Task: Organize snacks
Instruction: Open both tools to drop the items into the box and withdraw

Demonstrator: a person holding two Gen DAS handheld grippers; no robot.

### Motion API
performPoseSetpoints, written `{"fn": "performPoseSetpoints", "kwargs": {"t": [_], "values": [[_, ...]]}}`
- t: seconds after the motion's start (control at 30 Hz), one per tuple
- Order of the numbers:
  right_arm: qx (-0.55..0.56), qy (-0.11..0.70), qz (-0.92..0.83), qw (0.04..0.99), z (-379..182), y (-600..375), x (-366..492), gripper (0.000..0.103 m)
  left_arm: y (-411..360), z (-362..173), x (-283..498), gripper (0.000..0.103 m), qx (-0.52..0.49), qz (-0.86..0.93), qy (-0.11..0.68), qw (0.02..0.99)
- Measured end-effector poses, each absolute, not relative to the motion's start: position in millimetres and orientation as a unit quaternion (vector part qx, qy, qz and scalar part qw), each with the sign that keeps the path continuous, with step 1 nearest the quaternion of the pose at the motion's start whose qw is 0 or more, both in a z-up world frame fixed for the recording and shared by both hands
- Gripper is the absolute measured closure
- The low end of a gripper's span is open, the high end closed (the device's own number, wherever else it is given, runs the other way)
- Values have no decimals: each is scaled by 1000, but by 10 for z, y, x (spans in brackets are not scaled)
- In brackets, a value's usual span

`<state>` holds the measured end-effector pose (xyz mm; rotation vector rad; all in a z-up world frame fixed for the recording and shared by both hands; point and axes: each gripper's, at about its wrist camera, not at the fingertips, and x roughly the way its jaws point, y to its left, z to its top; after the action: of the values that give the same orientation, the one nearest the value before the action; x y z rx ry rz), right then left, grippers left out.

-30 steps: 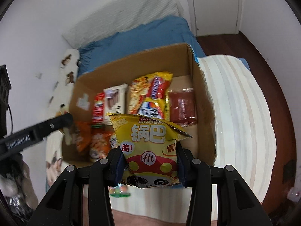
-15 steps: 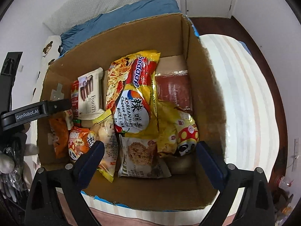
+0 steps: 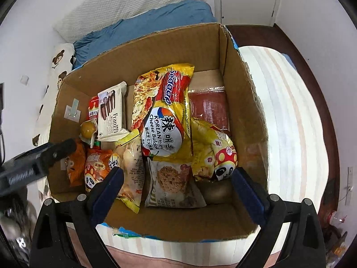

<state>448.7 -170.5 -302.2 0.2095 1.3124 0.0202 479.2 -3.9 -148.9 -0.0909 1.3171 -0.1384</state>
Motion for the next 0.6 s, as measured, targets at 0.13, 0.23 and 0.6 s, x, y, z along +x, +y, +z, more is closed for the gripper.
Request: {"fn": "performPoseSetpoints", "kwargs": {"t": [0.13, 0.23, 0.6], "values": [[87, 601, 15, 794, -2918, -1645, 4390, 3, -27, -1366, 4567, 6, -34, -55, 593, 802], [80, 593, 19, 801, -2817, -1604, 4301, 3, -8, -1280, 4440, 6, -37, -53, 585, 808], [69, 525, 29, 848, -2190, -1481, 3728, 3, 31, -686, 3834, 6, -34, -27, 499, 865]]}}
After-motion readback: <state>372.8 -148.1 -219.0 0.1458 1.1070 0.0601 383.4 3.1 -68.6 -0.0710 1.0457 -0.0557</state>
